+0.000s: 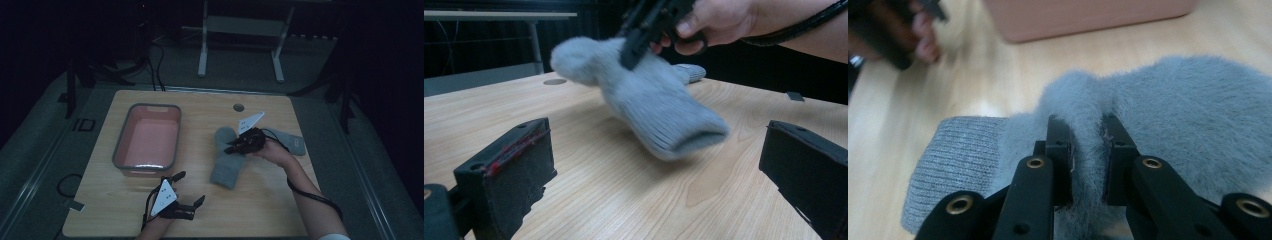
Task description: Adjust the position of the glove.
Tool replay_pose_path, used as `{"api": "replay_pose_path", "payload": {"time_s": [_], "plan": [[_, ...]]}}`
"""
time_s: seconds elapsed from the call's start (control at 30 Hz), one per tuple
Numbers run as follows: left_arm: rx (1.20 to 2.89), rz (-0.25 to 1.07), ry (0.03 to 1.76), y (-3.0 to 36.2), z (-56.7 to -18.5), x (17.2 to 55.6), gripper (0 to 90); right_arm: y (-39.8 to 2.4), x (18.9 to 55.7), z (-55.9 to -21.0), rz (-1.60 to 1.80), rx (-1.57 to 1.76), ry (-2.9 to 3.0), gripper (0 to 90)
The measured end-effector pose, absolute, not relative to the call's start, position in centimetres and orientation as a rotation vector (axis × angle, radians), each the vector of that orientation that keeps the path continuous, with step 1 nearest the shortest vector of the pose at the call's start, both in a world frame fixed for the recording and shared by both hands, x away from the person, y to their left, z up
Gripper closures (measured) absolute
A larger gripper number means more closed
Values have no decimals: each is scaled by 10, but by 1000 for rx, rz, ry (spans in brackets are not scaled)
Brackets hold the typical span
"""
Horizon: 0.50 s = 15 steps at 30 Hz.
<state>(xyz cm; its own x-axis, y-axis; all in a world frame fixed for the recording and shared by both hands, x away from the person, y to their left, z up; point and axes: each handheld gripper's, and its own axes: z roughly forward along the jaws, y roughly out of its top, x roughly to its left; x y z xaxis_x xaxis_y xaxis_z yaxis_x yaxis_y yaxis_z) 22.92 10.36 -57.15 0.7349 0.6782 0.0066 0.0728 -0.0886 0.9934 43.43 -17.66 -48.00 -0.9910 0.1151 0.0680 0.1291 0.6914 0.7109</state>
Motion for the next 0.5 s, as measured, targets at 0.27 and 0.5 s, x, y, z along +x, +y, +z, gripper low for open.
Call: {"api": "replay_pose_path", "payload": {"time_s": [0.27,0.5], "plan": [[1601,561,623,104,-571,229,14,-174,436,-513,-1084,-165,-2877,771],[1601,561,621,104,-571,229,14,-169,443,-530,-1032,-119,-2899,651]]}}
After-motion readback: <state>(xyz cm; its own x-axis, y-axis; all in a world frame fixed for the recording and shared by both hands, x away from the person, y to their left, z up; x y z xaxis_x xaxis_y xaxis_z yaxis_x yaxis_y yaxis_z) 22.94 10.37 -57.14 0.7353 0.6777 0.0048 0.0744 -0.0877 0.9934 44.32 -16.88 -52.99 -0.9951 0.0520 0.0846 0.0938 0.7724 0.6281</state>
